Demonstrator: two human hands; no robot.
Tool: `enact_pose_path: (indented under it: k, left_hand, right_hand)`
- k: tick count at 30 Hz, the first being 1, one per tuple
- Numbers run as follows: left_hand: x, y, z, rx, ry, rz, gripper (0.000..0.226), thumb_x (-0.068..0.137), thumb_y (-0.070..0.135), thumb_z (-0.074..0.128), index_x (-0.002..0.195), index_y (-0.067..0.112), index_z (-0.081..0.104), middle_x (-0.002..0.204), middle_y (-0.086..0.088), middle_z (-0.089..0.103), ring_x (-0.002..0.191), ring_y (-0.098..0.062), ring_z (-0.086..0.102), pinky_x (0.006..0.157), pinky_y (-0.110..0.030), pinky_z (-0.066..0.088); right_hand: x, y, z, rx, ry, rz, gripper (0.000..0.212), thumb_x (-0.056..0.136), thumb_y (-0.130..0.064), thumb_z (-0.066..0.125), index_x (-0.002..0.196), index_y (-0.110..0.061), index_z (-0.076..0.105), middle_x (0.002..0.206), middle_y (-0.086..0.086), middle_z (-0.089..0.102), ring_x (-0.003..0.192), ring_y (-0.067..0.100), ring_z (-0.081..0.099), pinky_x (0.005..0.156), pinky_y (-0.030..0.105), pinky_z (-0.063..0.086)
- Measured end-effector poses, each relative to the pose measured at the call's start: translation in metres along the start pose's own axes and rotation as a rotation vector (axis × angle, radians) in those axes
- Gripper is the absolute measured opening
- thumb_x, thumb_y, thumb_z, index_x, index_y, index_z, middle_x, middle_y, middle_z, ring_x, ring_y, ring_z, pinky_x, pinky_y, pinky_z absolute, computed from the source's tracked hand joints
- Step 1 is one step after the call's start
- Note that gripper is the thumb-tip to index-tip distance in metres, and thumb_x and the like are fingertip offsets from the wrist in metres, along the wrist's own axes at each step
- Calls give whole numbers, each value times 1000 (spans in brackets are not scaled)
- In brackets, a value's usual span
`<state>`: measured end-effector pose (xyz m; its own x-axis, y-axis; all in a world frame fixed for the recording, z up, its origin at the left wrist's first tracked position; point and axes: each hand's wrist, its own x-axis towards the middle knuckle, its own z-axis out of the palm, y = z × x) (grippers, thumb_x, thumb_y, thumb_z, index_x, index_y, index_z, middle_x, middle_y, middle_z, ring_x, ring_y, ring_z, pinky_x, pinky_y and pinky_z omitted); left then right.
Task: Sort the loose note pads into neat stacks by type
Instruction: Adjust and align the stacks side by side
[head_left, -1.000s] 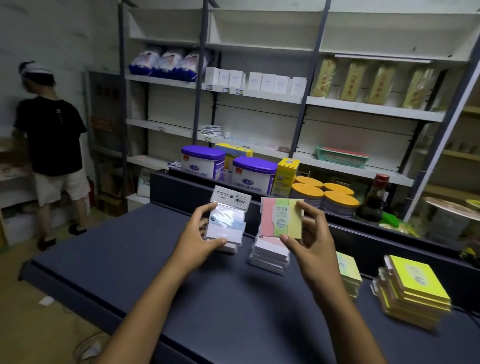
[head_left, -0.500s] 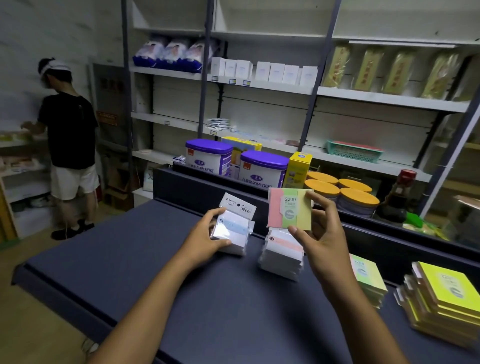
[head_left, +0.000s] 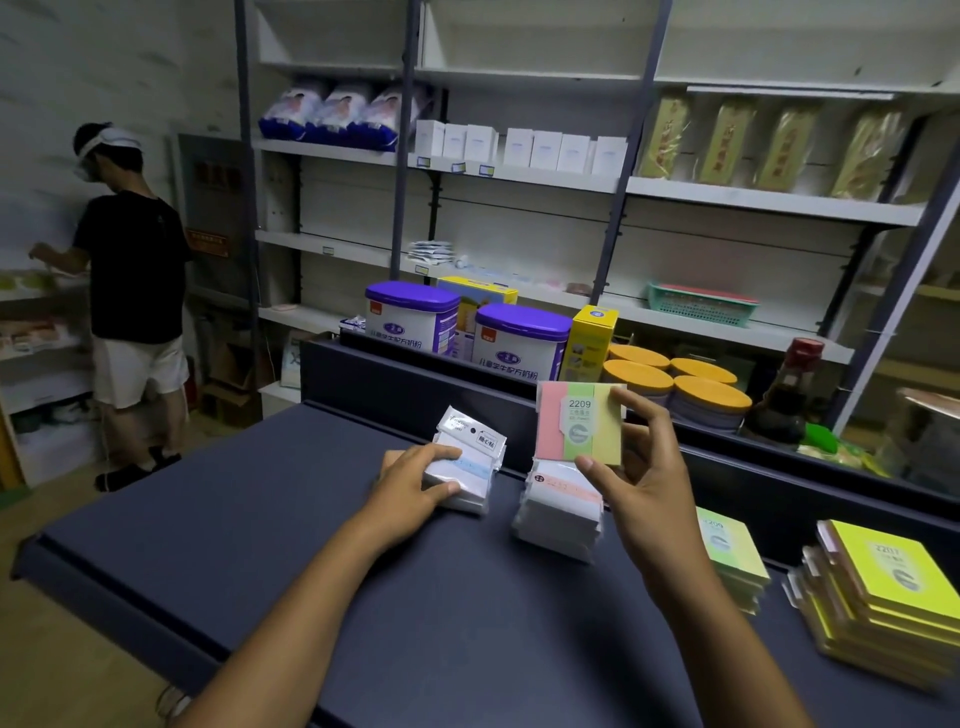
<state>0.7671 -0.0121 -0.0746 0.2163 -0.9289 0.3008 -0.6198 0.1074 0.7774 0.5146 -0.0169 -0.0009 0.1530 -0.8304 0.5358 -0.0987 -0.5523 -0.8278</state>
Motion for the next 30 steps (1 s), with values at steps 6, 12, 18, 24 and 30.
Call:
enact_pose_path:
  k: [6, 12, 18, 24, 30]
  left_hand:
    - [2, -6, 2, 155, -10, -11, 37, 93, 28, 63, 129, 32, 59, 148, 11, 37, 136, -18, 26, 117, -39, 23]
    - [-1, -1, -2, 116, 36, 5, 39, 90, 27, 67, 129, 27, 61, 143, 3, 42, 133, -19, 33, 111, -26, 25]
    - [-9, 35, -3, 81, 121, 138, 16, 90, 28, 67, 106, 29, 65, 114, 12, 57, 107, -5, 57, 90, -25, 44]
    - [-2, 107, 34, 269, 70, 327, 21, 91, 42, 62, 109, 31, 59, 107, 16, 61, 102, -4, 57, 85, -29, 50]
    - [10, 158, 85, 362, 61, 448, 26, 90, 49, 58, 109, 30, 57, 109, 15, 62, 105, -7, 57, 84, -28, 48]
  right_hand:
    - [0, 7, 3, -37, -17, 7, 69, 84, -3, 74, 127, -50, 46, 116, -7, 65, 104, 5, 67, 86, 35, 59]
    - [-3, 8, -1, -31, -16, -5, 69, 84, -2, 74, 127, -48, 47, 117, -5, 65, 104, 7, 68, 86, 36, 59]
    - [-7, 0, -32, 26, 43, -18, 65, 84, 3, 72, 130, -37, 49, 112, -5, 66, 102, 4, 68, 77, 23, 59]
    - [-17, 5, -101, -61, 150, -3, 65, 82, 2, 74, 130, -35, 50, 104, -10, 71, 98, 6, 70, 75, 21, 58]
    - [-32, 16, -151, -140, 245, 12, 65, 80, 4, 76, 132, -27, 52, 108, -8, 68, 92, -5, 67, 65, 10, 53]
